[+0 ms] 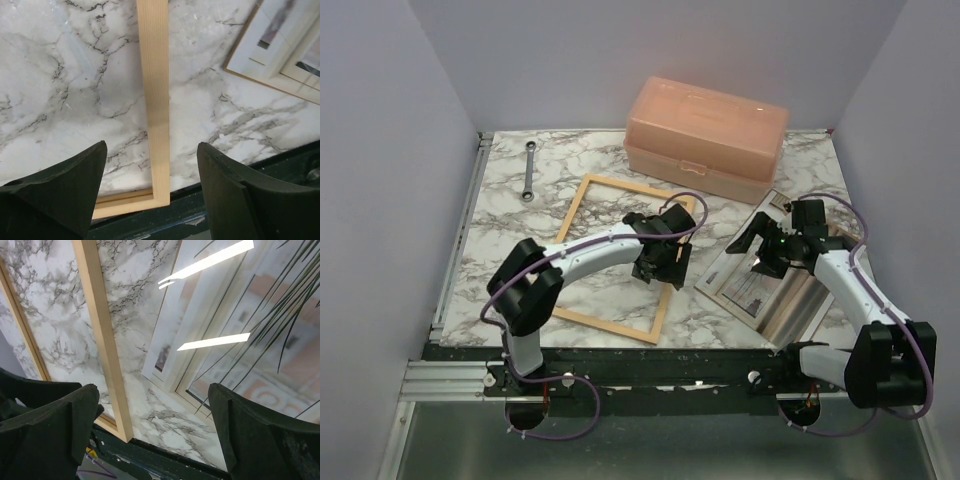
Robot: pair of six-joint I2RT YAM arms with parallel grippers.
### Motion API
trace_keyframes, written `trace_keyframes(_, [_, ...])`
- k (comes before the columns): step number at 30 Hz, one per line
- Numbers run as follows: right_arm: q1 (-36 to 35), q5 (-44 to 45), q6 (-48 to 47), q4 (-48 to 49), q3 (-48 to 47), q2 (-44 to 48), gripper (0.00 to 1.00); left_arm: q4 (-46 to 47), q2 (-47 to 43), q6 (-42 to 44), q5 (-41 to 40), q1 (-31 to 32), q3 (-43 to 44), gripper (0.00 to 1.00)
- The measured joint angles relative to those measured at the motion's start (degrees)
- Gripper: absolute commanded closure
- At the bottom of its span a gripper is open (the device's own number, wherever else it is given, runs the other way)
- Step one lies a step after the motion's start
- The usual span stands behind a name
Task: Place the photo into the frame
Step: Move the photo frame to the center of the board, then turn over the photo frame at the center of the board.
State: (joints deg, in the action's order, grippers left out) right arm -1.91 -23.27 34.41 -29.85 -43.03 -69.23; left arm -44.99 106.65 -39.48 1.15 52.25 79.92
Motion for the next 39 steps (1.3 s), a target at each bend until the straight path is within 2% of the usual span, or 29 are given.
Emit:
trace_keyframes(7, [0.00, -1.62, 0.02, 0.04, 1.79, 3.39, 0.00, 5.44, -14.32, -1.16, 1.73, 0.02, -9.90, 0.19])
trace_keyframes(10, [0.00, -2.21, 0.02, 0.02, 2.58, 4.63, 0.00, 7.43, -18.43, -2.12, 2.69, 0.02, -13.64, 0.18])
trace_keyframes(18, [0.00, -4.57, -0.44, 0.07, 5.35, 5.77, 0.00, 13.46, -29.40, -5.90, 5.35, 0.02, -24.20, 0.07])
trace_keyframes(23, [0.00, -5.57, -0.96, 0.28, 6.62, 5.77, 0.00, 16.70, -36.24, -8.24, 6.86, 0.02, -30.45, 0.06])
trace_keyframes(31, [0.00, -6.80, -1.14, 2.05, 7.08, 4.15, 0.00, 15.76, -39.26, -9.68, 6.80, 0.02, -31.89, 0.06])
trace_keyframes(39, [0.00, -7.34, -2.64, 2.54, 6.64, 0.02, 0.00, 13.66, -37.66, -9.94, 5.25, 0.02, -31.43, 0.06])
